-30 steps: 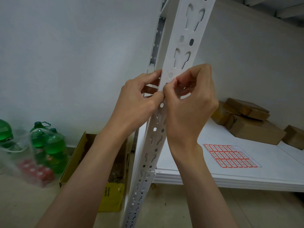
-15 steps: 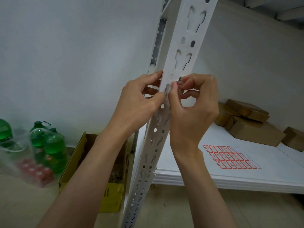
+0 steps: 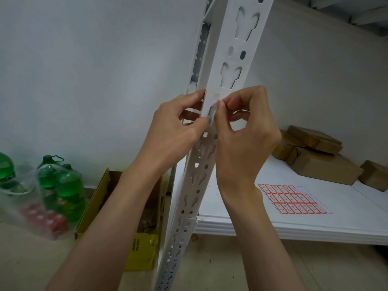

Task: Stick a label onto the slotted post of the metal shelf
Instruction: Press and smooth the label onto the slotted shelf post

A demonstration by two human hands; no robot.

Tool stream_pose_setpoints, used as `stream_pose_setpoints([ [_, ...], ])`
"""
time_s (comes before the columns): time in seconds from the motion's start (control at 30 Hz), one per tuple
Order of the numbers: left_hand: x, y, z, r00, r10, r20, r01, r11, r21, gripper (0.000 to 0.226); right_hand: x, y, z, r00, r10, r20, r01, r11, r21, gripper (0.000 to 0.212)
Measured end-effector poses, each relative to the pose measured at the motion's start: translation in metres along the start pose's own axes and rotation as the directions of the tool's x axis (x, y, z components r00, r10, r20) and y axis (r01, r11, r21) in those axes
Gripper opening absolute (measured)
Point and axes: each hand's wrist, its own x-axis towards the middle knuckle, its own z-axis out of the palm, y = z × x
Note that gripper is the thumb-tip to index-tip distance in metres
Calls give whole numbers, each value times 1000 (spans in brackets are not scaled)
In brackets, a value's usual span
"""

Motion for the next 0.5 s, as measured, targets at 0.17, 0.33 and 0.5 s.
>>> stream_pose_setpoints([
  [0.17,-1,2,0,1000,2,4,-2,1000,-11,42,1,0,1,1000,14,6,-15,1000,12,14],
  [0.33,-1,2,0,1000,8,6,-8,1000,-20,42,2,1,4,1000,29,-13,-28,999,32,20],
  [0.5,0,-1,-2,1000,3,10,-2,1000,-6,46,0,8,0,996,73,-58,-66,992,107,30],
])
